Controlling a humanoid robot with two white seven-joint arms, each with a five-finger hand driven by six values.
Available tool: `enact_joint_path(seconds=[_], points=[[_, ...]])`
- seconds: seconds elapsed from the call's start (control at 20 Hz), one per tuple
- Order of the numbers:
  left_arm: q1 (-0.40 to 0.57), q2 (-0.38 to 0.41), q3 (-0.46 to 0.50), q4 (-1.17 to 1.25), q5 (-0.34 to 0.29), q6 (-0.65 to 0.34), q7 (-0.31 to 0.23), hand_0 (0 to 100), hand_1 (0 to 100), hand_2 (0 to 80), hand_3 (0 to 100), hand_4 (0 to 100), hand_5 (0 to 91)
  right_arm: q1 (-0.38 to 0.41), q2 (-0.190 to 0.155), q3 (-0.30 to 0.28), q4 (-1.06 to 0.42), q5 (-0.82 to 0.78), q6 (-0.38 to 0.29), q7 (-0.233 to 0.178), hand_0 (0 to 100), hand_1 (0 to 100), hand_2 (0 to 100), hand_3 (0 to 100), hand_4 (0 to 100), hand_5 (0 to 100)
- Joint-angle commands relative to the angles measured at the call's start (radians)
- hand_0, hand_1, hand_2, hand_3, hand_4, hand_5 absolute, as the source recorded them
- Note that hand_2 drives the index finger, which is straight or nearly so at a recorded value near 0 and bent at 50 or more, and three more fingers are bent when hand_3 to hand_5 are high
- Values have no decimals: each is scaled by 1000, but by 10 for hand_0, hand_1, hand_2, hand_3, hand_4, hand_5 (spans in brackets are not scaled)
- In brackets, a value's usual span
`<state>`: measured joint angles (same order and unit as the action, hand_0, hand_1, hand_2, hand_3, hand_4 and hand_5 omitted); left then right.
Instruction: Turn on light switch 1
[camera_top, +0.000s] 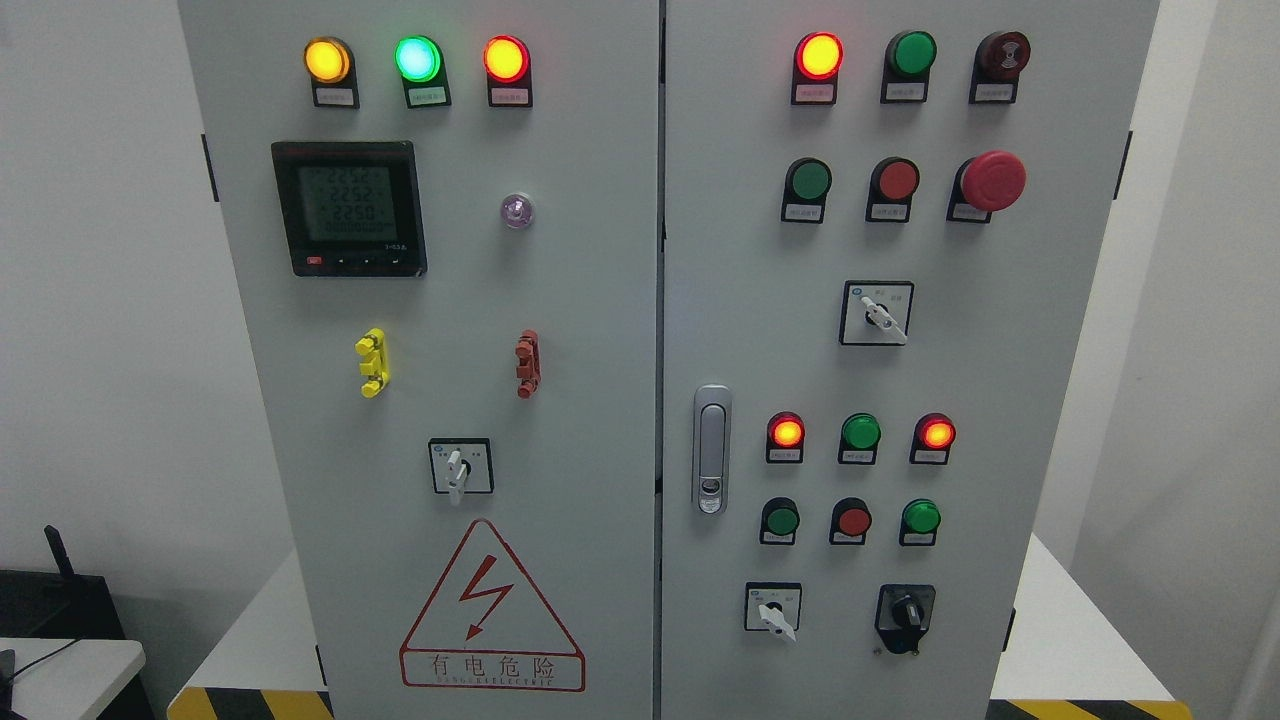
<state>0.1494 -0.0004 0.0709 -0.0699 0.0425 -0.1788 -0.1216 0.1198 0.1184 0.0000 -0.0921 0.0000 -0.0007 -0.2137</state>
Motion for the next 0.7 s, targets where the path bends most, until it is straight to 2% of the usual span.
enact_joint_path(seconds=[0.0,0.05,0.1,0.3,0.4,0.45,0.55,0.6,0.65], points=[[64,36,160,-180,-1,7,-4,280,55,0,0,89,0,0,0,23,0,5,1,0,120,389,0,0,0,0],[81,42,199,-217,-1,7,-7,282,62,0,0,115,0,0,0,23,0,5,1,0,120,389,0,0,0,0],[90,51,228,-243,-1,7,-15,285,67,0,65,143,0,0,0,23,0,5,1,0,120,389,0,0,0,0],[142,69,367,-364,-1,5,-29,294,82,0,129,218,0,0,0,23,0,5,1,0,120,389,0,0,0,0],[148,71,423,-408,-1,2,-29,315,111,0,208,298,0,0,0,23,0,5,1,0,120,389,0,0,0,0],[153,71,453,-439,-1,-7,-27,320,116,0,218,304,0,1,0,23,0,5,1,0,120,389,0,0,0,0],[188,69,527,-519,-1,-40,-29,355,190,67,294,381,15,1,1,23,0,5,1,0,120,389,0,0,0,0],[194,69,556,-553,-1,-59,-42,360,204,80,304,392,23,1,1,23,0,5,1,0,120,389,0,0,0,0],[196,68,587,-573,2,-74,-87,370,234,97,340,427,54,0,0,23,0,5,1,0,120,389,0,0,0,0]])
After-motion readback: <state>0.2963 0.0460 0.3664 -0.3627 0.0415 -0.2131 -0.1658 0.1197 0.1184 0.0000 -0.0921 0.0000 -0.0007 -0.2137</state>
